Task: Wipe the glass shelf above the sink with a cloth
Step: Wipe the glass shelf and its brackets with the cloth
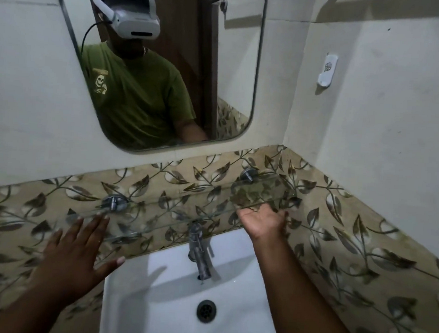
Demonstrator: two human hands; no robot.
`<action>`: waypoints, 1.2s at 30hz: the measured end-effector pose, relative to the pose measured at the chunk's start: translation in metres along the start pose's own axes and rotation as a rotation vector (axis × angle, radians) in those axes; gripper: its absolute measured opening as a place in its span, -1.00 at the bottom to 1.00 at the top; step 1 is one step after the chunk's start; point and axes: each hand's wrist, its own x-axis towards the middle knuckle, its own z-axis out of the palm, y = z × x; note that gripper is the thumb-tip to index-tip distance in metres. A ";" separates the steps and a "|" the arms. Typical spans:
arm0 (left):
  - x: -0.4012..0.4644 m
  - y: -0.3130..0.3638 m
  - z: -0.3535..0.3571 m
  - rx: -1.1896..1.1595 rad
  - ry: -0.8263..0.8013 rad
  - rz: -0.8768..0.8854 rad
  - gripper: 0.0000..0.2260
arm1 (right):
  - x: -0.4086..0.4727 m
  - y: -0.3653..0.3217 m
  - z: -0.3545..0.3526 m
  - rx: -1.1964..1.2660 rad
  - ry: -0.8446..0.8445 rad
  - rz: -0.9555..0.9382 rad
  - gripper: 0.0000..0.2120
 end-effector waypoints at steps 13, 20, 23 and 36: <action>-0.001 0.003 -0.003 -0.104 -0.027 0.003 -0.05 | -0.028 0.190 0.005 -0.876 -0.268 0.072 -0.14; -0.004 0.005 -0.014 -0.107 -0.066 -0.001 0.10 | -0.038 0.250 -0.022 -1.128 -0.266 0.258 -0.31; -0.004 -0.001 -0.013 -0.128 -0.082 0.000 0.09 | -0.043 0.257 0.000 -1.002 -0.254 0.208 -0.32; -0.004 -0.005 -0.014 -0.128 -0.114 0.019 0.12 | -0.073 0.197 -0.043 -0.403 -0.156 0.380 -0.24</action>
